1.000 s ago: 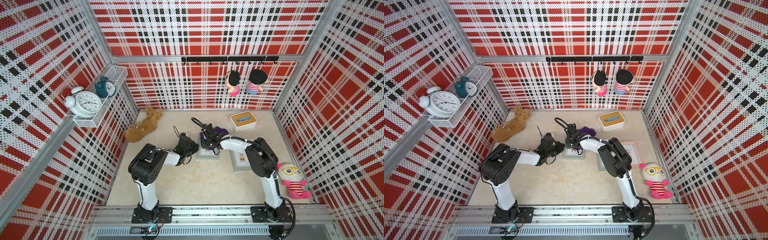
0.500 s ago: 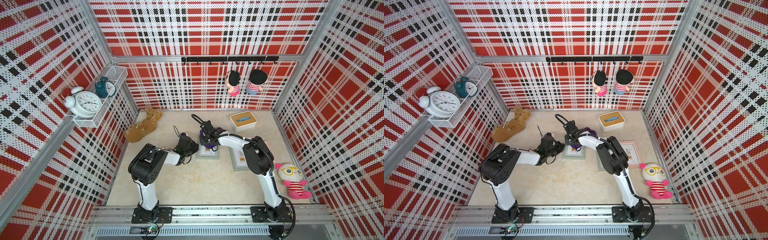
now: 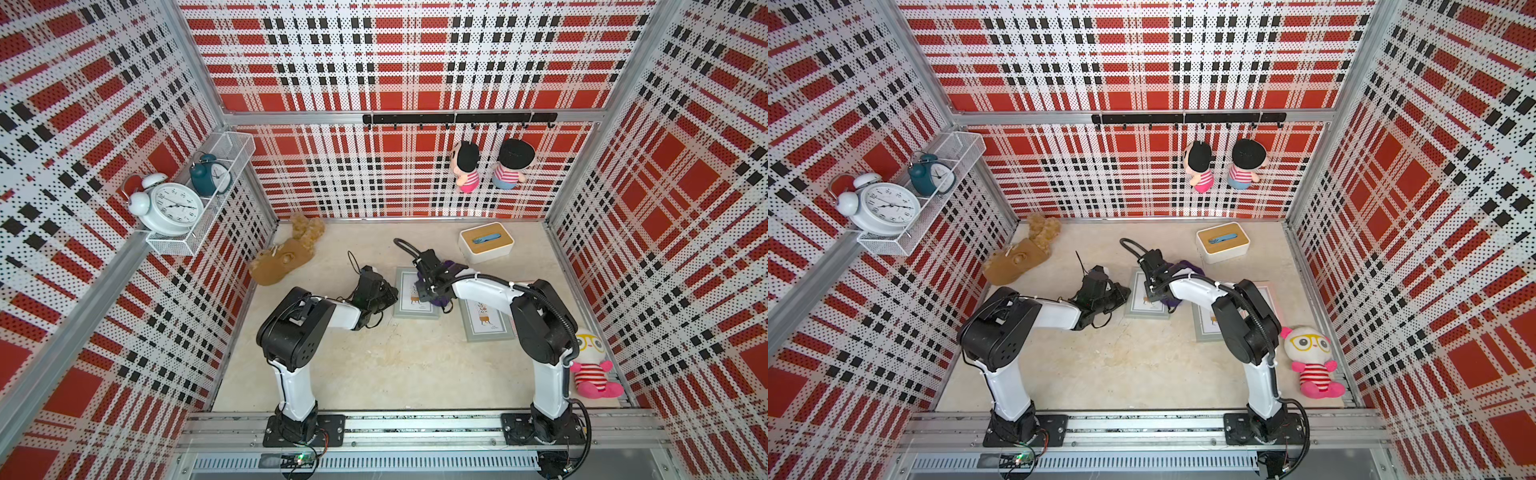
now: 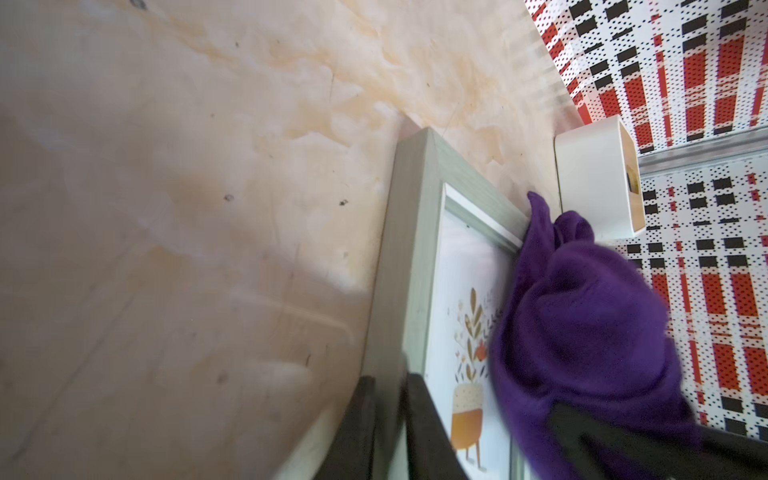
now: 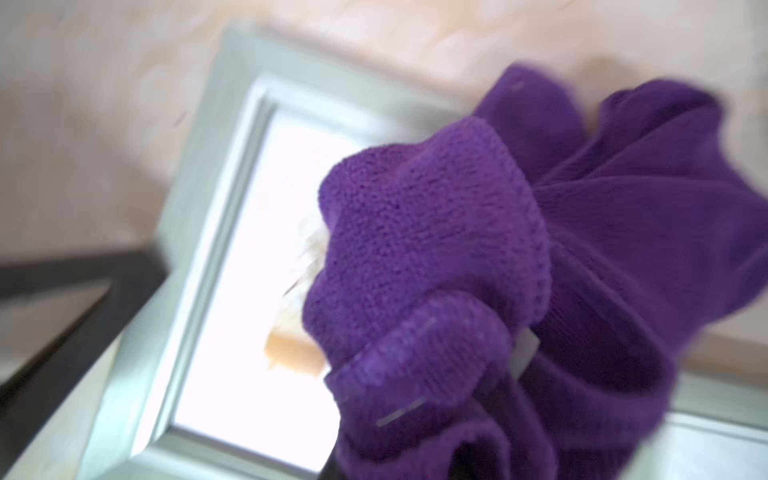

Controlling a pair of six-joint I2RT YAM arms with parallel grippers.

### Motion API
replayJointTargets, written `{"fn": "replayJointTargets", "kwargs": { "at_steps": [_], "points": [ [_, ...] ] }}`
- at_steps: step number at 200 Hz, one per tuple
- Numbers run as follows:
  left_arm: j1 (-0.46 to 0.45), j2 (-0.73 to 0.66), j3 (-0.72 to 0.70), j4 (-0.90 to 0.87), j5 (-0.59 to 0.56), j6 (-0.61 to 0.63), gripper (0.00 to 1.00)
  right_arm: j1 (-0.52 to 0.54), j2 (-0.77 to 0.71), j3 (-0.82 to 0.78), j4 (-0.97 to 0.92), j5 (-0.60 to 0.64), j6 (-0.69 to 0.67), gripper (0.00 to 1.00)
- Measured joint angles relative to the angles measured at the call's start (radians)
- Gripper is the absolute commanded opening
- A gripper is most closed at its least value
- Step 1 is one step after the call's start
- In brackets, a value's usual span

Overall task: Wipe the picture frame with a cloth
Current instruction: Wipe the dirt from the picture frame, then place the cleaning item at the center of the board.

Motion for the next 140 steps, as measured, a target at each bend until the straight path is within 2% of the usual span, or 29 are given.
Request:
{"fn": "replayJointTargets", "kwargs": {
  "at_steps": [38,74,94,117,140],
  "points": [
    [-0.004,-0.001,0.13,-0.22,0.024,0.06,0.5,-0.039,-0.126,-0.027,0.091,0.012,0.018,0.0],
    [0.014,-0.061,0.222,-0.313,0.067,0.091,0.74,-0.033,-0.258,-0.09,0.229,-0.173,0.045,0.0],
    [0.045,-0.185,0.199,-0.318,0.077,0.083,0.86,-0.033,-0.272,-0.106,0.311,-0.313,0.089,0.0],
    [0.114,-0.379,0.103,-0.262,0.099,0.043,1.0,-0.034,-0.256,-0.114,0.398,-0.474,0.169,0.0],
    [0.179,-0.544,-0.006,-0.2,0.125,0.0,0.98,-0.034,-0.21,-0.103,0.516,-0.626,0.271,0.0]
  ]
}}
